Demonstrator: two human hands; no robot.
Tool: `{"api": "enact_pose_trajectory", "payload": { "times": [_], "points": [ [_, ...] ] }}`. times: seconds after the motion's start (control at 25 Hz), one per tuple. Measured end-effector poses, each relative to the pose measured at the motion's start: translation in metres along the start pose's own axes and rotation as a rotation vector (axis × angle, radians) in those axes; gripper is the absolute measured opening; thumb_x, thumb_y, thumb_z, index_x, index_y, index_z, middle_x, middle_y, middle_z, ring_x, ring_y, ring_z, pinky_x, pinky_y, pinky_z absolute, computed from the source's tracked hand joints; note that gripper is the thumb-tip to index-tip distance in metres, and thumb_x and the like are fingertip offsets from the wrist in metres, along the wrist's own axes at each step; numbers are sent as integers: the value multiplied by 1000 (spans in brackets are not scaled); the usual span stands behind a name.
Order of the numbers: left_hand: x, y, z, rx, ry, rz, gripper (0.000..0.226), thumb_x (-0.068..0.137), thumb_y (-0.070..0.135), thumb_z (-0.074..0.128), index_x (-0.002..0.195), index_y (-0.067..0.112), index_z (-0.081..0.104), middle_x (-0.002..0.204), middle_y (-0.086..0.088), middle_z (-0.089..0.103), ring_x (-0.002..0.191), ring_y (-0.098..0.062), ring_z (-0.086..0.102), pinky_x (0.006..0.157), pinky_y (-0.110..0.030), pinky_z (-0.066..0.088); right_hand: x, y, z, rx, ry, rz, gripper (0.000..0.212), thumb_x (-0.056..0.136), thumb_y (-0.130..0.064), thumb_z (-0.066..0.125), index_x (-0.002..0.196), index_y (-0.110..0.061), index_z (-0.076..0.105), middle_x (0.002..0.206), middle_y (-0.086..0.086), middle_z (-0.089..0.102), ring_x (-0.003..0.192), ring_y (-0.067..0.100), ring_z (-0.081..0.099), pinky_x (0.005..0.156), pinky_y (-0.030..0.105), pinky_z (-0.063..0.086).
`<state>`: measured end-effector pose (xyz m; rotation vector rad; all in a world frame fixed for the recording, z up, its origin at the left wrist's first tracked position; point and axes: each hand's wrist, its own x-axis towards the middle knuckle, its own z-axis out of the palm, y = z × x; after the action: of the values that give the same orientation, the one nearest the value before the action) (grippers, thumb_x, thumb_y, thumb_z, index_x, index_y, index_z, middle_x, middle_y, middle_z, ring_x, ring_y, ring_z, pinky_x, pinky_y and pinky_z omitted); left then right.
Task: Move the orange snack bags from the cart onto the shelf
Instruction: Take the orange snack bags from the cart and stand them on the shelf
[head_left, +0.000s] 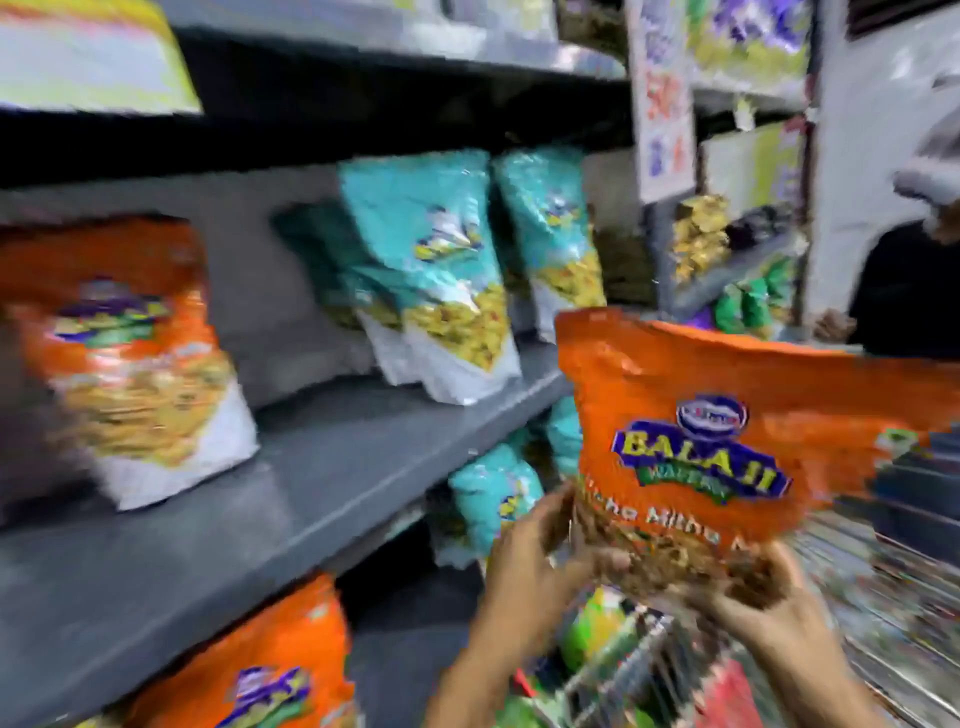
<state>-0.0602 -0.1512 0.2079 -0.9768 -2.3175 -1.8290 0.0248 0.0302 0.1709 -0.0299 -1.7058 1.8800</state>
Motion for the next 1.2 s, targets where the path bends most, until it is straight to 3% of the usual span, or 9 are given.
{"api": "enact_pose_trajectory", "payload": {
  "times": [0.12,0.28,0.4,0.52,0.64,0.76,0.96,1.2],
  "points": [
    [-23,64,-86,24,246,108,61,66,40,82,122,31,60,118,10,71,114,-13,65,98,-38,51,17,-60,73,-12,-282,-143,50,43,-25,94,86,-38,73,79,-11,79,65,-6,68,59,9,53],
    [-78,124,-191,176,537,194,54,64,45,80,115,46,62,111,23,72,106,2,66,87,-16,52,27,-110,189,150,-553,-301,53,56,-13,92,102,-29,72,103,-2,79,91,7,73,80,18,56],
    [-120,137,-246,280,712,141,57,59,55,80,112,40,65,105,17,75,100,-1,69,86,-24,55,14,-124,262,227,-741,-271,54,63,-23,88,113,-22,69,113,2,77,106,14,71,91,24,55],
    [-153,134,-282,292,807,80,46,57,55,80,100,45,68,98,15,77,93,-1,71,78,-18,54,4,-117,318,215,-905,-221,56,66,-29,87,117,-20,68,116,1,76,112,17,69,95,31,54],
    [-171,128,-309,360,887,-7,46,57,63,75,100,50,65,97,23,74,95,3,69,82,-23,53,0,-116,359,197,-1007,-140,51,69,-28,88,116,-21,69,115,-1,76,110,16,70,88,25,57],
    [-176,121,-325,419,946,-114,53,61,67,70,108,42,62,109,13,73,98,0,67,89,-33,56,3,-111,389,185,-1095,-63,45,75,-19,85,117,-19,68,117,0,76,110,14,70,86,22,56],
    [-175,109,-337,449,982,-193,51,61,73,68,101,42,60,108,6,74,96,-9,69,89,-45,56,6,-100,416,165,-1163,31,43,80,-14,81,119,-19,65,117,-2,75,110,13,70,84,20,57],
    [-176,93,-344,452,1032,-214,47,55,83,60,96,60,55,109,11,74,99,-11,70,89,-46,56,8,-92,426,174,-1197,89,47,81,-18,81,123,-21,61,120,-5,74,111,9,69,81,17,56]
  ]
}}
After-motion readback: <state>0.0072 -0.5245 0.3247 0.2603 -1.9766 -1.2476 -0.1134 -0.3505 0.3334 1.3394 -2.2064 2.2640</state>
